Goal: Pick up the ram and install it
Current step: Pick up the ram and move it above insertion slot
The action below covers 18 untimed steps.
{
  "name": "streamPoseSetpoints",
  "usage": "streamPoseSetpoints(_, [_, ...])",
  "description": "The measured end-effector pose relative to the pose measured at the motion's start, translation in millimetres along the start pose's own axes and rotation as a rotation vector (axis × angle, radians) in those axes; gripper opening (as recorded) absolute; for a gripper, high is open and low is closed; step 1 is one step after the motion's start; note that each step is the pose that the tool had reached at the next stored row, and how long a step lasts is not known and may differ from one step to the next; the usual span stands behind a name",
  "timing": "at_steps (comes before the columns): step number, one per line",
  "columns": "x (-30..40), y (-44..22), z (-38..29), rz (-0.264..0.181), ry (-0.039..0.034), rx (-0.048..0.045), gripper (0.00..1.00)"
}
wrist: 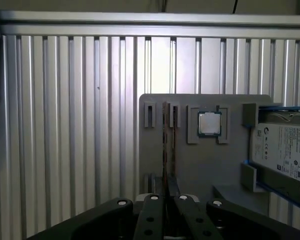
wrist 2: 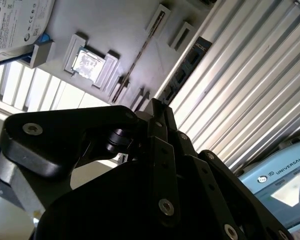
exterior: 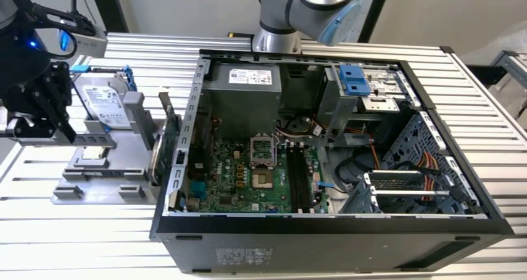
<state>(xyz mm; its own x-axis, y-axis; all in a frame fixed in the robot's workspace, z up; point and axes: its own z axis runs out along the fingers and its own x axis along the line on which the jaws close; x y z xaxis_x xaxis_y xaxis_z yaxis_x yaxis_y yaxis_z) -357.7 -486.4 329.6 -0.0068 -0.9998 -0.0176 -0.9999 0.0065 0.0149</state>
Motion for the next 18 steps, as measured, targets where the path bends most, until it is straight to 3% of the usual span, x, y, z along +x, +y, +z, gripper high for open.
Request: streamPoseSetpoints(18, [-0.2,0.2,-11.9,0.0,-0.0001,0.0001,0.0])
